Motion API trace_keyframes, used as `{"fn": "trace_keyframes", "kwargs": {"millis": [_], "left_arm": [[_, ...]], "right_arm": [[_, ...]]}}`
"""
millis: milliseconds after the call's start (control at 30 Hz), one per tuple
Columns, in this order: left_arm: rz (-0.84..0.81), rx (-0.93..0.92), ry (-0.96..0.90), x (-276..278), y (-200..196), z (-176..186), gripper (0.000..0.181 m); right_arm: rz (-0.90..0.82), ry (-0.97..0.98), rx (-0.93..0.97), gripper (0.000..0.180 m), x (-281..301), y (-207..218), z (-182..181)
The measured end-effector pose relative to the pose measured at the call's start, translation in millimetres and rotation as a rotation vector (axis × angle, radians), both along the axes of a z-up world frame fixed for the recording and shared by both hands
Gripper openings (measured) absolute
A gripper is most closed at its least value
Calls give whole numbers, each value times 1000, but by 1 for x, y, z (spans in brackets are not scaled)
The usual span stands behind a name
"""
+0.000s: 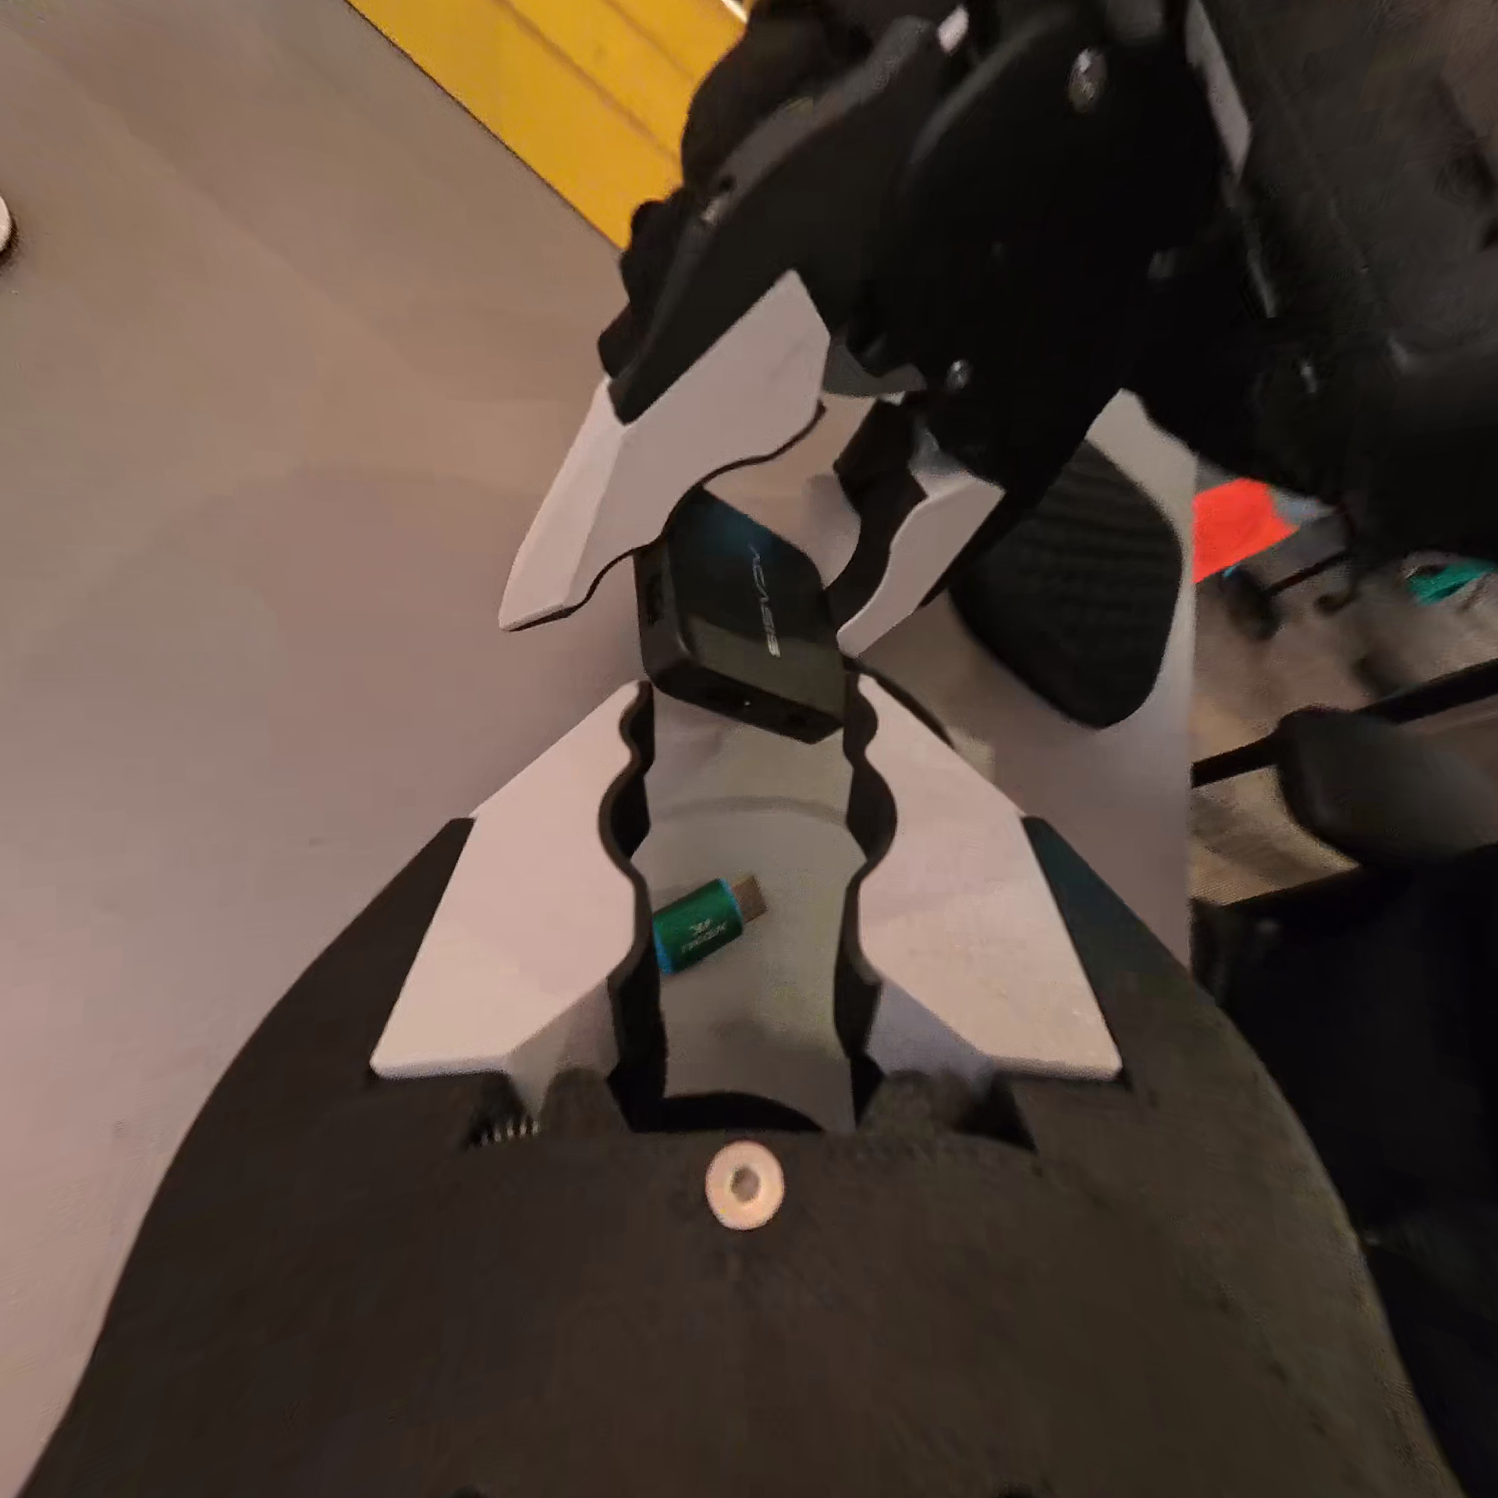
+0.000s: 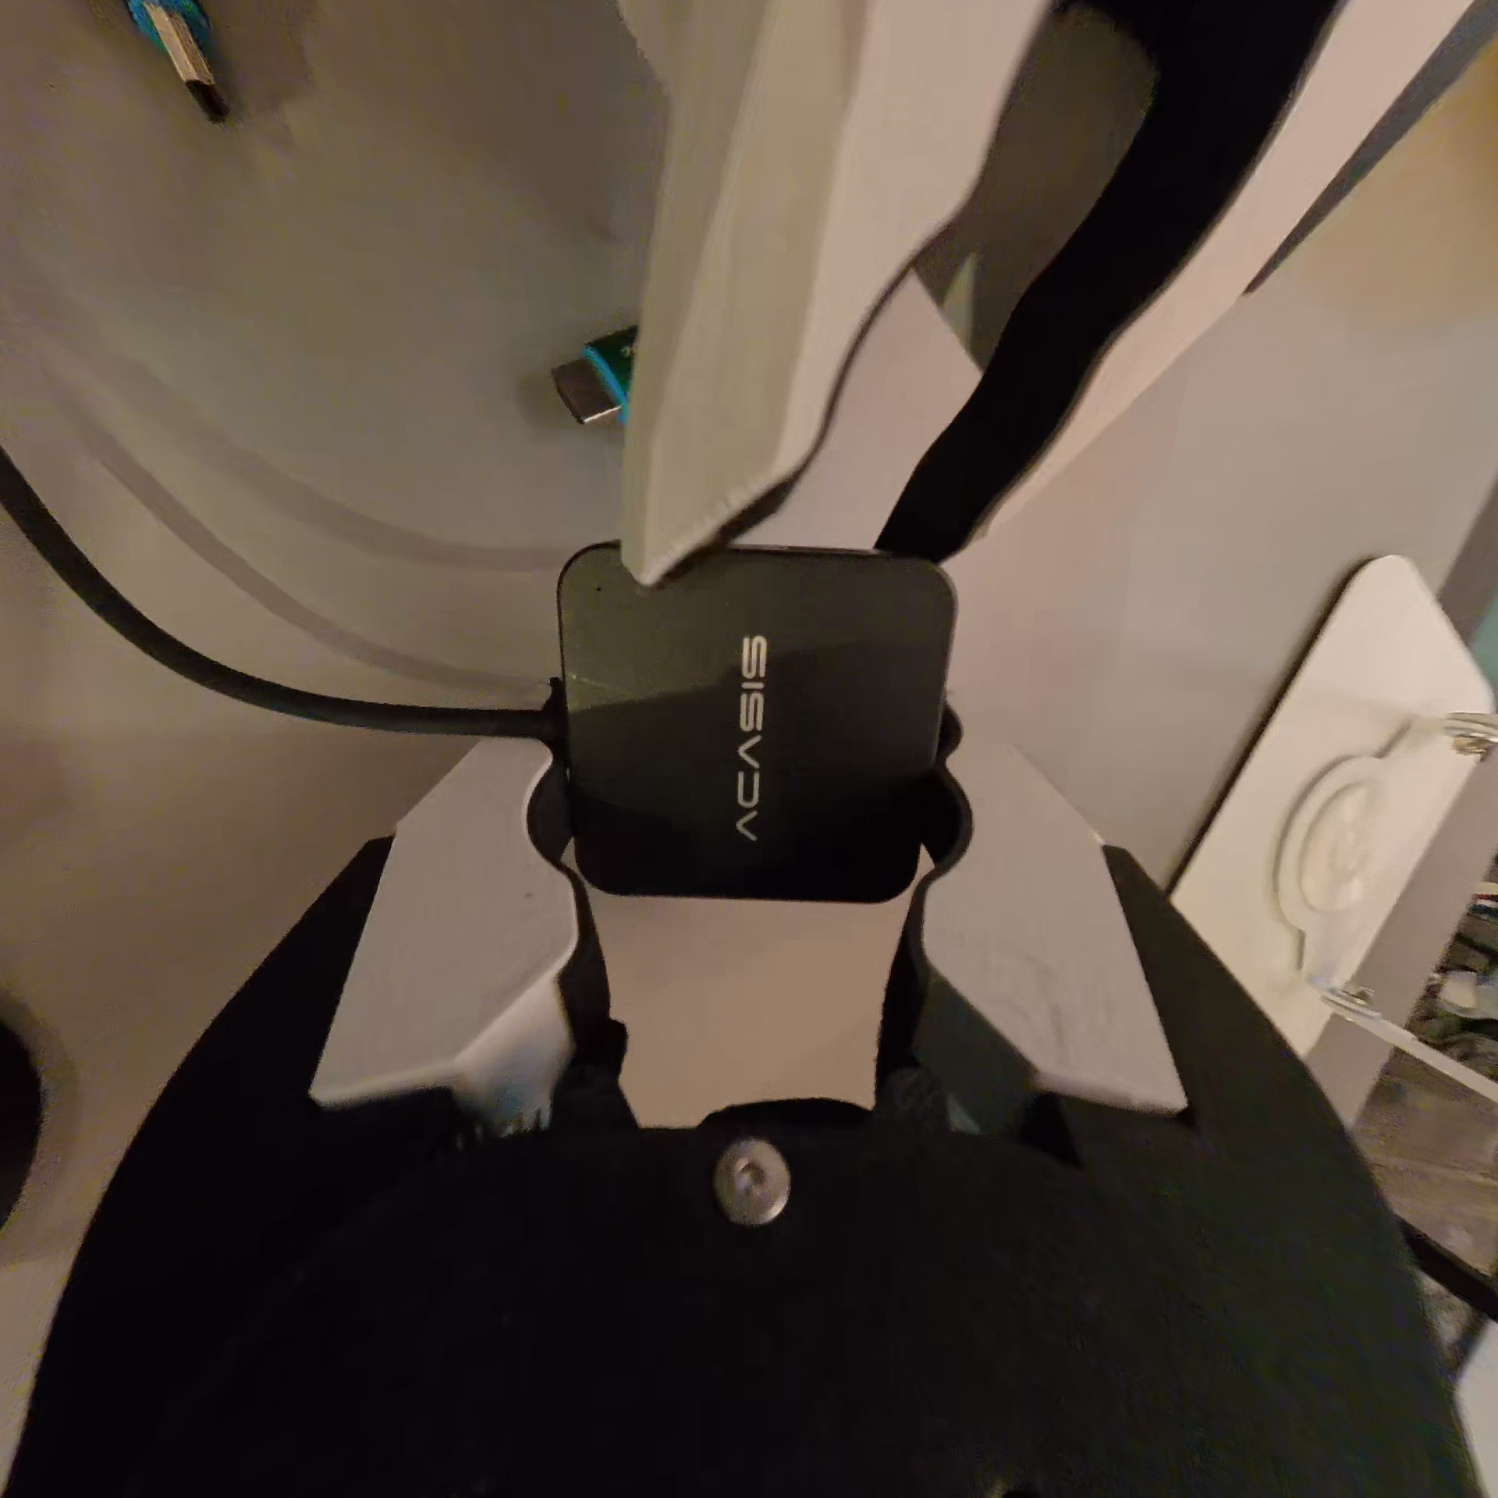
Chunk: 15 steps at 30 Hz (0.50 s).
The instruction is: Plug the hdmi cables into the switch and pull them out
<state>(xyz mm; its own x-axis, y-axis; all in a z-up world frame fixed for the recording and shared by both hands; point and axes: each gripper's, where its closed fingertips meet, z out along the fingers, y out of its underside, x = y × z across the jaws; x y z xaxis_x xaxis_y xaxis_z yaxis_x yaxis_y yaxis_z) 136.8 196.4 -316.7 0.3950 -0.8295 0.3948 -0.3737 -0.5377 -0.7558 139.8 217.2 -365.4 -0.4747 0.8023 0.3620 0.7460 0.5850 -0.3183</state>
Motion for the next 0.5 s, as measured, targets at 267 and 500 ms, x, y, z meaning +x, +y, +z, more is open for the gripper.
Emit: {"fn": "trace_keyframes", "kwargs": {"millis": [267, 500], "left_arm": [[56, -132, -109, 3, 8, 5, 22], [119, -218, -182, -3, 17, 3, 13]], "right_arm": [[26, 10, 152, 84, -2, 9, 9], [-37, 10, 188, 93, 1, 17, 14]]}}
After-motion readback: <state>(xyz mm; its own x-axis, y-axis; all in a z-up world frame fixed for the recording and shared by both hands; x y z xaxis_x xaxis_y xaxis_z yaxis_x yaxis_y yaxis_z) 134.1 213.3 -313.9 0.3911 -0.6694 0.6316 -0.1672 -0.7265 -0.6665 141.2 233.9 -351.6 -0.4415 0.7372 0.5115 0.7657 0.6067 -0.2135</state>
